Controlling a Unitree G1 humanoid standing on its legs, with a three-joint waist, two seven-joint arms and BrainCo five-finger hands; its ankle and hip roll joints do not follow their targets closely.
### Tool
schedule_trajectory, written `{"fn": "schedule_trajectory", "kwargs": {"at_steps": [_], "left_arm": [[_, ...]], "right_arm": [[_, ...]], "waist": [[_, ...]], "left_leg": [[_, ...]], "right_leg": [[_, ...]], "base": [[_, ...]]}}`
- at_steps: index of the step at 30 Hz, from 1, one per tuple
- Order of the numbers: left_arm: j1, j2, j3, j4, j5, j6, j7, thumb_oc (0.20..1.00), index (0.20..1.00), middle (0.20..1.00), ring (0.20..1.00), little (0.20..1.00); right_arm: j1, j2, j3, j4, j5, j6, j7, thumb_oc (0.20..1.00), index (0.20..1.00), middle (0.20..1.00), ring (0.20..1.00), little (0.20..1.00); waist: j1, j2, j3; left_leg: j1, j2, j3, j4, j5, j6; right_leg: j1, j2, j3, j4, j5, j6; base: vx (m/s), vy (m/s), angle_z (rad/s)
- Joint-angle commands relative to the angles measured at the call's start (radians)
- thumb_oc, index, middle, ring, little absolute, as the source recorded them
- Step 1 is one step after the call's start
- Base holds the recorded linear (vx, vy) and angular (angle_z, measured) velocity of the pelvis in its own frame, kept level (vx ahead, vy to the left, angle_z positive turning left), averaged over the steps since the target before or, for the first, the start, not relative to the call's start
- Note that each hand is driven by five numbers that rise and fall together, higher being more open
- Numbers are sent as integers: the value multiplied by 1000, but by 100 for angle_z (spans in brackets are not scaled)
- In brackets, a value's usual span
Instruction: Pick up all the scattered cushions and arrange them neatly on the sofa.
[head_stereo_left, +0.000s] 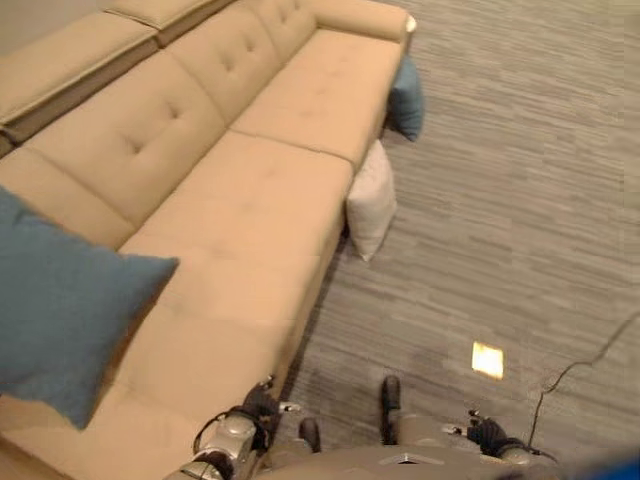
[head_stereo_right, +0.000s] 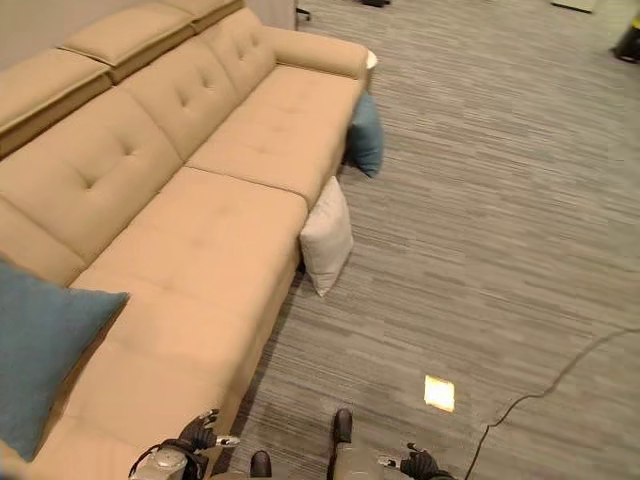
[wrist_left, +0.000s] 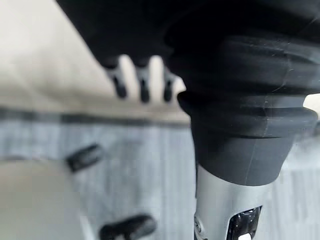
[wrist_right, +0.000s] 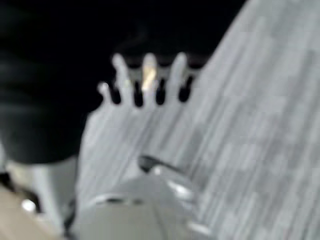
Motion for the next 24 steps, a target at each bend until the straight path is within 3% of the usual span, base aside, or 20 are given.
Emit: {"fn": "schedule_trajectory", "kwargs": {"at_steps": [1, 4, 5, 7, 11, 15, 18, 20, 23, 24], "left_arm": [[-49, -4, 28, 13, 28, -18, 3, 1000, 1000, 1000, 1000, 1000], [-48, -4, 35, 15, 25, -16, -3, 1000, 1000, 1000, 1000, 1000], [-47, -7, 32, 15, 27, -13, -4, 1000, 1000, 1000, 1000, 1000], [-48, -8, 35, 20, 27, -14, 3, 1000, 1000, 1000, 1000, 1000], [-42, -34, 30, 17, 16, -20, 2, 1000, 1000, 1000, 1000, 1000], [-38, -41, 26, 9, 11, -20, 1, 1000, 1000, 1000, 1000, 1000], [-44, -46, 20, 7, -3, -20, 10, 1000, 1000, 1000, 1000, 1000], [-44, -46, 21, 2, -12, -20, 14, 1000, 1000, 1000, 1000, 1000], [-57, -53, 9, 4, -6, -19, 17, 1000, 1000, 1000, 1000, 1000], [-57, -53, 9, 4, -6, -19, 17, 1000, 1000, 1000, 1000, 1000]], "right_arm": [[-36, -36, 7, -12, 27, -16, -7, 1000, 1000, 1000, 1000, 1000], [-32, -33, 2, -5, 23, -16, -6, 1000, 1000, 1000, 1000, 1000], [-33, -34, 2, 0, 22, -14, -6, 1000, 1000, 1000, 1000, 1000], [-35, -34, 10, 0, 35, -17, -1, 1000, 1000, 1000, 1000, 1000], [-29, -57, 8, 9, 53, -23, 0, 1000, 1000, 1000, 1000, 1000], [-30, -68, 10, 16, 59, -24, 2, 1000, 1000, 1000, 1000, 1000], [-35, -73, 12, 14, 65, -24, -1, 1000, 1000, 1000, 1000, 1000], [-37, -76, 16, 19, 61, -25, 0, 1000, 1000, 1000, 1000, 1000], [-44, -74, 24, 19, 56, -27, -8, 1000, 1000, 1000, 1000, 1000], [-44, -74, 24, 19, 56, -27, -8, 1000, 1000, 1000, 1000, 1000]], "waist": [[34, 28, 24], [50, 30, 9], [60, 25, 2], [53, 13, -14], [31, 11, -20], [26, 13, -8], [49, 9, 4], [56, 6, 5], [79, 5, 14], [80, 5, 16]], "left_leg": [[0, -1, -92, 13, -6, -87], [1, 11, -45, 16, -7, -85], [-2, 14, -29, 22, -10, -90], [-10, 16, -31, 22, -3, -101], [-25, 42, 0, 135, -39, -131], [-39, 73, 3, 223, -49, -149], [-80, 51, -73, 243, -32, -155], [-106, 41, -72, 212, -28, -146], [-198, 24, -84, 154, 58, -150], [-196, 24, -83, 153, 58, -150]], "right_leg": [[50, -3, -29, 60, 2, 4], [104, -18, -90, 100, -37, 1], [129, -20, -105, 60, -36, 5], [137, 29, -36, -23, -37, -4], [186, 61, -24, -141, -14, -14], [213, 77, -9, -159, -25, -31], [223, 88, 9, -159, -37, -37], [234, 92, 16, -161, -42, -35], [269, 127, 46, -165, -65, -39], [270, 126, 47, -166, -66, -39]], "base": [[-108, 3, -87], [-62, -63, -26], [-39, -150, -19], [13, -209, -73], [32, -204, -40], [32, -134, -15], [77, -85, -42], [131, -64, -67], [213, -60, -16], [201, -60, -18]]}}
